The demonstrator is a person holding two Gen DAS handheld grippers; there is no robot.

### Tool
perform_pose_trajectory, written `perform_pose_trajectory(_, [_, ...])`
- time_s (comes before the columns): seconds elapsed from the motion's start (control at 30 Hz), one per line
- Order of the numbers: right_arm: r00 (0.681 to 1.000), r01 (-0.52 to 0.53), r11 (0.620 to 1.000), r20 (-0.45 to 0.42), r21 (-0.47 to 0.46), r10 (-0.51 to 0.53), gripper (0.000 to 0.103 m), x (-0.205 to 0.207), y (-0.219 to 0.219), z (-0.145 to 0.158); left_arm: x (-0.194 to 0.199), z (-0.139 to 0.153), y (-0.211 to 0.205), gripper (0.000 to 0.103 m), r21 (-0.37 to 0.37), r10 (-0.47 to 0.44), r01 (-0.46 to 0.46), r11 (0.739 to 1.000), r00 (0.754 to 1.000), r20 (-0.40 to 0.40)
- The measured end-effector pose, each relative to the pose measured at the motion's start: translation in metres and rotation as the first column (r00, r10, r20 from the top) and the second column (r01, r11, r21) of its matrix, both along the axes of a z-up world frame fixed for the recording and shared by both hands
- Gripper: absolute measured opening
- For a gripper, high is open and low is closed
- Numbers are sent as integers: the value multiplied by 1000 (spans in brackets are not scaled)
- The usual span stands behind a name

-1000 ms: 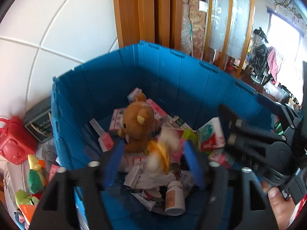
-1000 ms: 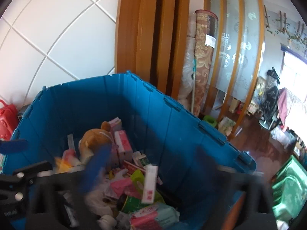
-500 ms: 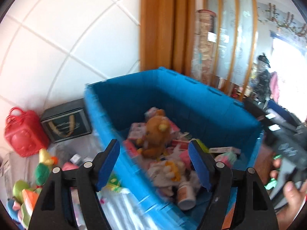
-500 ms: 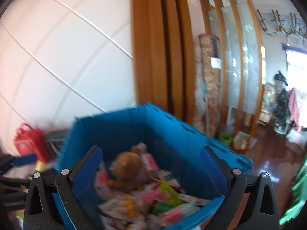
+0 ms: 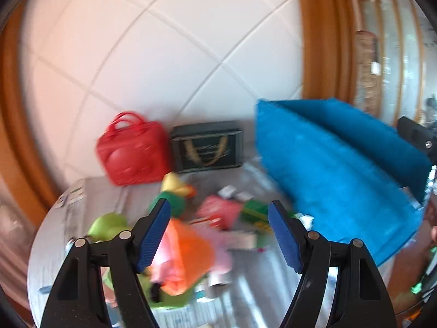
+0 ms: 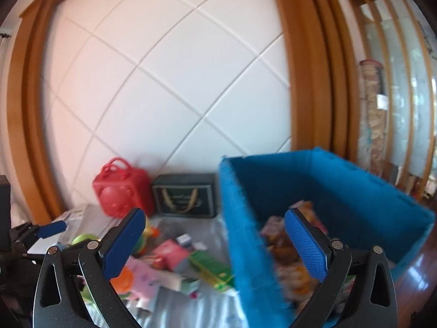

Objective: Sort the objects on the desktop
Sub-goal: 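Withdraw both tools from the bin back to the toy pile, then grasp the pink pig plush in orange shirt with both tools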

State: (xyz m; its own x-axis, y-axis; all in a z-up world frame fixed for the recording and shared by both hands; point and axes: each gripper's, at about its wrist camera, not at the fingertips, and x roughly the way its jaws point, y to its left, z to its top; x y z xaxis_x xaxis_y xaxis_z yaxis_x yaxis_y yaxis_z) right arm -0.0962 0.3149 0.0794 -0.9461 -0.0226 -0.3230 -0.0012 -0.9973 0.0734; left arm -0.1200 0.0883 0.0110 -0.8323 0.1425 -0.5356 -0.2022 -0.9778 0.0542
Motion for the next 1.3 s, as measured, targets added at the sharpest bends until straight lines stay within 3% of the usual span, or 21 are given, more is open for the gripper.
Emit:
perform_pose_trajectory(0.17, [988, -91, 994, 120, -53, 97, 103, -32, -43, -45, -18, -50, -59, 73, -54, 133, -128, 990, 987, 94])
perform_pose_trajectory(0.43, [936, -164, 985, 307, -47, 170, 103, -58, -62, -118, -39, -116, -62, 73, -56, 175, -167, 984, 958, 227])
perform_pose_trajectory(0.5, [923, -184, 982, 334, -47, 188, 103, -65, -59, -127, -49, -119, -56, 73, -67, 211, -201, 977, 954, 214])
perform_pose_trajectory(0.6, [903, -217, 976, 372, -34, 213, 103, -77, -52, -140, -61, -112, -60, 73, -16, 259, -261, 965, 948, 183])
perform_pose_trajectory(0.7, [887, -243, 970, 401, -19, 230, 103, -87, -49, -148, -83, -103, -68, 73, 34, 349, -359, 933, 923, 164])
perform_pose_trajectory(0.77, [872, -274, 962, 419, -15, 255, 103, -94, -47, -154, -103, -110, -73, 74, 21, 413, -426, 904, 887, 207])
perform_pose_trajectory(0.83, [857, -308, 951, 431, -13, 283, 103, -99, -48, -159, -112, -125, -72, 74, -11, 401, -414, 910, 872, 281])
perform_pose_trajectory(0.97, [826, -368, 930, 452, -16, 335, 103, -104, -54, -172, -62, -130, -64, 74, -52, 368, -366, 929, 902, 228])
perform_pose_trajectory(1.07, [796, -407, 913, 479, -31, 371, 103, -110, -62, -188, -23, -140, -64, 78, -61, 320, -315, 947, 912, 256])
perform_pose_trajectory(1.3, [735, -464, 883, 527, -67, 426, 103, -103, -85, -213, 25, -185, -74, 79, -100, 306, -291, 951, 864, 400])
